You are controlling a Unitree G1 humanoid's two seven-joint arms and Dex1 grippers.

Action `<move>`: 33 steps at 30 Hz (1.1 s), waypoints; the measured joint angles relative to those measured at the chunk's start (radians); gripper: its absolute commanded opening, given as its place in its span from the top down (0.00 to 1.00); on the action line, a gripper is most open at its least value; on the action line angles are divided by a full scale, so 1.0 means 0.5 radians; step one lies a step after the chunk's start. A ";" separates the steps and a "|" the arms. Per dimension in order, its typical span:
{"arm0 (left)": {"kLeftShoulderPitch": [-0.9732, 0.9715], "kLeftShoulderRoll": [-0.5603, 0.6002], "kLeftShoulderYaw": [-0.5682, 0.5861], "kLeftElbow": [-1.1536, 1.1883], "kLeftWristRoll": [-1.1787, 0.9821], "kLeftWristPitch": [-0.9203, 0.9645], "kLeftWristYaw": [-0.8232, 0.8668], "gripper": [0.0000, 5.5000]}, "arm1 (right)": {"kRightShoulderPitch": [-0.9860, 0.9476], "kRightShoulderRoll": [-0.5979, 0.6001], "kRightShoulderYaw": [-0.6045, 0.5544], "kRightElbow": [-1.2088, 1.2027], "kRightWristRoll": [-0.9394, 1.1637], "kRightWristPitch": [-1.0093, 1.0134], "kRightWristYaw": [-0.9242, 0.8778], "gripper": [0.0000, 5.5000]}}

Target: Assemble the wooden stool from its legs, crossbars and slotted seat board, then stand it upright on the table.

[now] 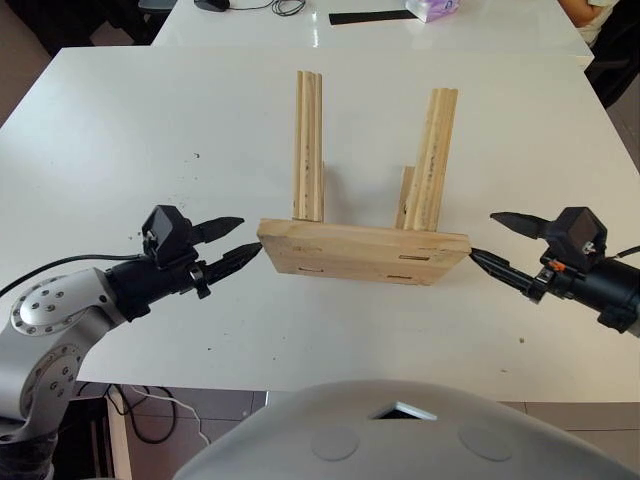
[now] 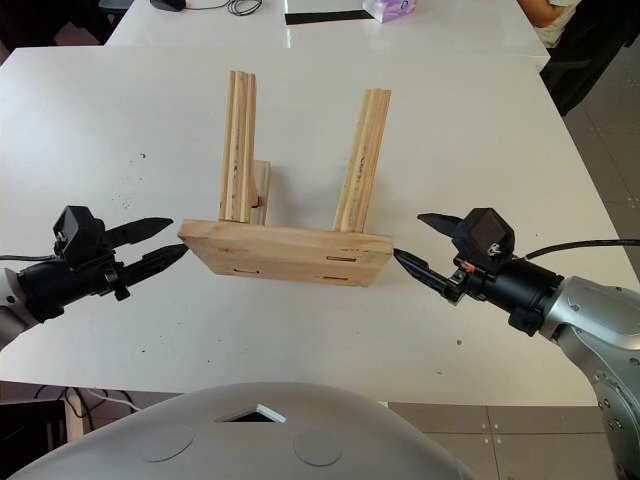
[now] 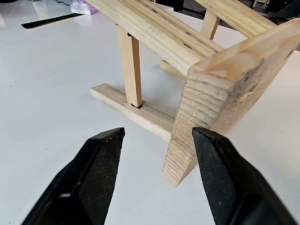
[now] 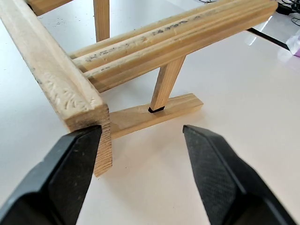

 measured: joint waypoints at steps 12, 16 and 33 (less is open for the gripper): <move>-0.013 0.096 -0.108 0.537 0.259 -0.330 -0.813 0.51 | 0.128 -0.092 0.181 0.048 -0.100 -0.216 0.337 0.41; -0.100 0.104 -0.177 0.685 0.267 -0.411 -1.031 0.51 | 0.083 -0.117 0.237 0.282 -0.076 -0.318 0.593 0.41; -0.303 0.052 -0.528 1.206 0.622 -0.880 -1.351 0.51 | -0.148 -0.167 1.006 0.887 -0.775 -0.894 0.868 0.41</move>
